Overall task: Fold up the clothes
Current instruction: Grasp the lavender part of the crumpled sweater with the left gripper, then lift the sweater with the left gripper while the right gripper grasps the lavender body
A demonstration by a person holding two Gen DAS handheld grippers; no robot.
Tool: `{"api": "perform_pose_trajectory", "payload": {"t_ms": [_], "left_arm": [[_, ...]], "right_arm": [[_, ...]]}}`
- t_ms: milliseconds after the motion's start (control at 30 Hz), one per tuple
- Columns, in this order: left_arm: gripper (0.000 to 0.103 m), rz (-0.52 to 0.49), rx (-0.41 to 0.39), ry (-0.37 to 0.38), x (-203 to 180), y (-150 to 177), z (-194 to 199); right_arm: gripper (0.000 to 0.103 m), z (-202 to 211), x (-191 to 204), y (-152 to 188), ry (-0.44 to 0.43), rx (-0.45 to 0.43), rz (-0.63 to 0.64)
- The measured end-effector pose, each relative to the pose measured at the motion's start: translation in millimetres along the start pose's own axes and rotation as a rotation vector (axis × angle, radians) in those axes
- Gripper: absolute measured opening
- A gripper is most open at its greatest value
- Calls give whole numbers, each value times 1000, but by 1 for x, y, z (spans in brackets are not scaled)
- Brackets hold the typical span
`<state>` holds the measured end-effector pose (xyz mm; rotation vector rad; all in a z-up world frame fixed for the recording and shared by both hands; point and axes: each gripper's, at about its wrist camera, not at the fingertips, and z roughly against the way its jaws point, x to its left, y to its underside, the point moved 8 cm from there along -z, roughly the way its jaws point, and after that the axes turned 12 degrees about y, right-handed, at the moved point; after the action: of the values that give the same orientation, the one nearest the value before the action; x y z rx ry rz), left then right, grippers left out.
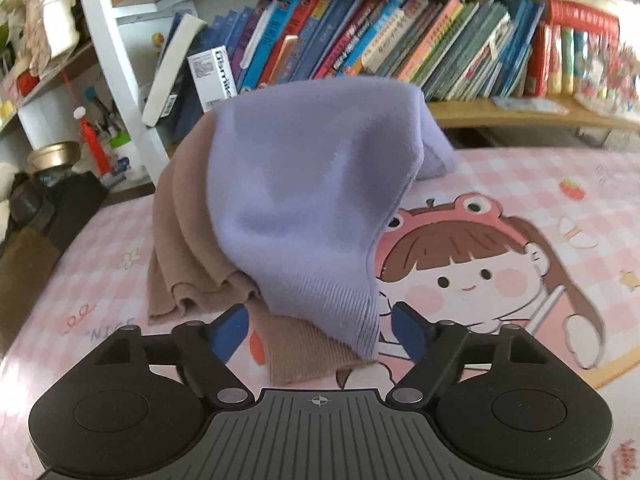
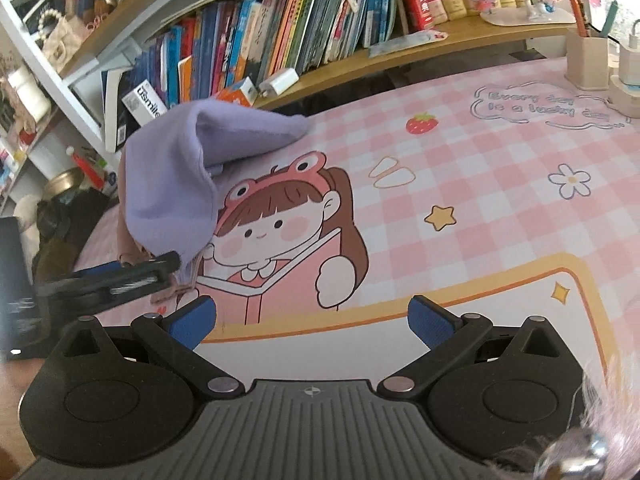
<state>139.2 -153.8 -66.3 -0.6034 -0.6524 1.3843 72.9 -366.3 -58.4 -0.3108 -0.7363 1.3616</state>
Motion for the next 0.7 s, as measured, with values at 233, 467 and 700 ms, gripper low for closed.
{"api": "perform_pose_trajectory", "payload": {"t_ms": [233, 467, 700], "left_arm": [[35, -30, 47, -20, 0, 3, -33], [8, 10, -54, -19, 20, 0, 18], [8, 35, -103, -18, 31, 33, 116]], "right_arm": [[103, 3, -4, -2, -36, 0, -19], [103, -3, 9, -4, -172, 51, -72], [103, -18, 32, -7, -390, 120, -201]]}}
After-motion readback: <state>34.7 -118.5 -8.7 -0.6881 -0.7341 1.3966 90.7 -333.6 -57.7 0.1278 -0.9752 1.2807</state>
